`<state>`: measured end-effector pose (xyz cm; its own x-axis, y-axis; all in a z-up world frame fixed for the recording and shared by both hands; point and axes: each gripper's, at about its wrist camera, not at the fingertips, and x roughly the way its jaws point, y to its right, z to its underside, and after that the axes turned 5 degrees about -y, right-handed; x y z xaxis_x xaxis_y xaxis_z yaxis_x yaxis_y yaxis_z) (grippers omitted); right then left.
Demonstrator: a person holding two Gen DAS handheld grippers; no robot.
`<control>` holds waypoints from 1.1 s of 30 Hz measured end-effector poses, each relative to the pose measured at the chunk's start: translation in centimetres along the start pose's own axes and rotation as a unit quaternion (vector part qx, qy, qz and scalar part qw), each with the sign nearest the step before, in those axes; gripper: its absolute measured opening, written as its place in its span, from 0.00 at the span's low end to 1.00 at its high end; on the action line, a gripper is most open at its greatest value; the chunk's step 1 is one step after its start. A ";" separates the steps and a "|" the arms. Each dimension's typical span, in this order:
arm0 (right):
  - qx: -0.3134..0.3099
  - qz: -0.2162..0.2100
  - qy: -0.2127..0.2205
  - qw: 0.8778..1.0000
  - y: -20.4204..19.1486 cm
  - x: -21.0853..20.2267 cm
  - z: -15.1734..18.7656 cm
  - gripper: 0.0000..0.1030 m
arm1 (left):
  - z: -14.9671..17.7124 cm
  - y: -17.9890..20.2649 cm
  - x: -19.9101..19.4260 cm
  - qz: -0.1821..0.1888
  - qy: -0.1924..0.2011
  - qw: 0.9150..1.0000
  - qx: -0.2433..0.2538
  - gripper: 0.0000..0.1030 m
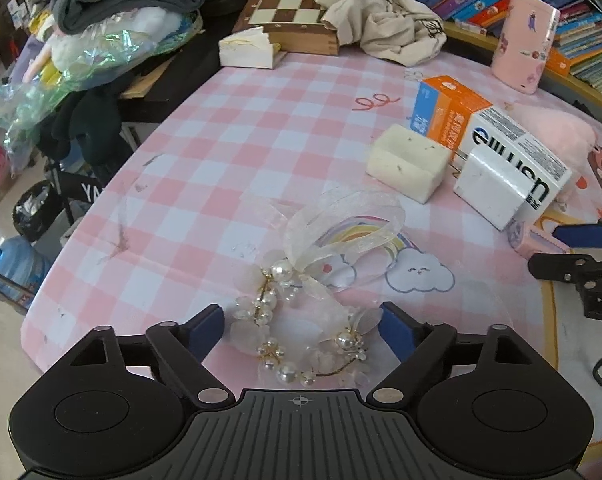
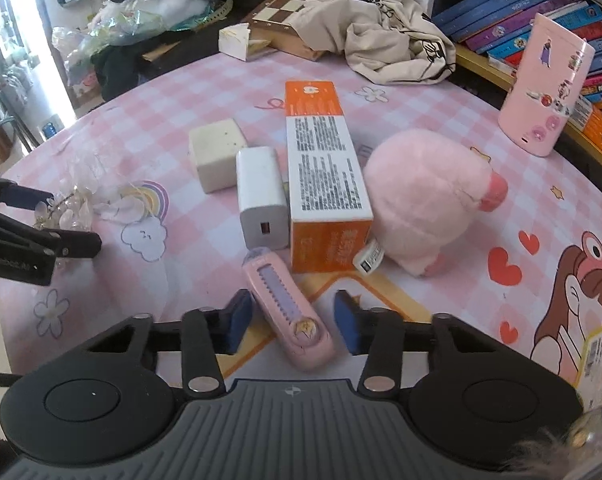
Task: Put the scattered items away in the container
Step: 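Close the left tool on the pearl bracelet while the right tool grasps the pink lighter, then lift and carry the bracelet and pink lighter over the yellow box with both tools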
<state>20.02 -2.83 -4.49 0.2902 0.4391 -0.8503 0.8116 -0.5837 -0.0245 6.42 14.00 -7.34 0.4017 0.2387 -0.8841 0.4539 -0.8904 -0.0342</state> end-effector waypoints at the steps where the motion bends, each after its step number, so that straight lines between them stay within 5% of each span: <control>1: -0.002 -0.001 0.001 1.000 0.0 -0.1 0.0 0.31 | 0.0 -0.1 0.0 0.001 0.000 1.000 -0.003 0.86; 7: -0.012 -0.008 -0.007 1.000 -0.6 -0.6 0.3 0.24 | 0.2 -0.1 -0.1 0.007 0.003 1.000 -0.008 0.83; 12: -0.006 -0.012 -0.006 1.000 -0.8 -1.5 0.7 0.24 | 0.3 -0.1 -0.6 0.020 0.011 1.000 -0.003 0.61; 18: 0.013 -0.006 0.011 1.000 -1.1 -3.3 1.0 0.24 | 0.6 -1.2 -1.6 0.059 0.022 0.997 -0.035 0.48; 33: 0.040 0.022 0.038 0.998 -3.0 -7.1 3.0 0.24 | 1.3 0.1 -6.2 0.124 0.089 0.988 0.002 0.44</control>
<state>14.03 -6.24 0.07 0.3651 0.4595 -0.8096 0.7545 -0.6555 -0.0318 2.97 11.94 -2.43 0.6342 0.0782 -0.7692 0.3213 -0.9316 0.1701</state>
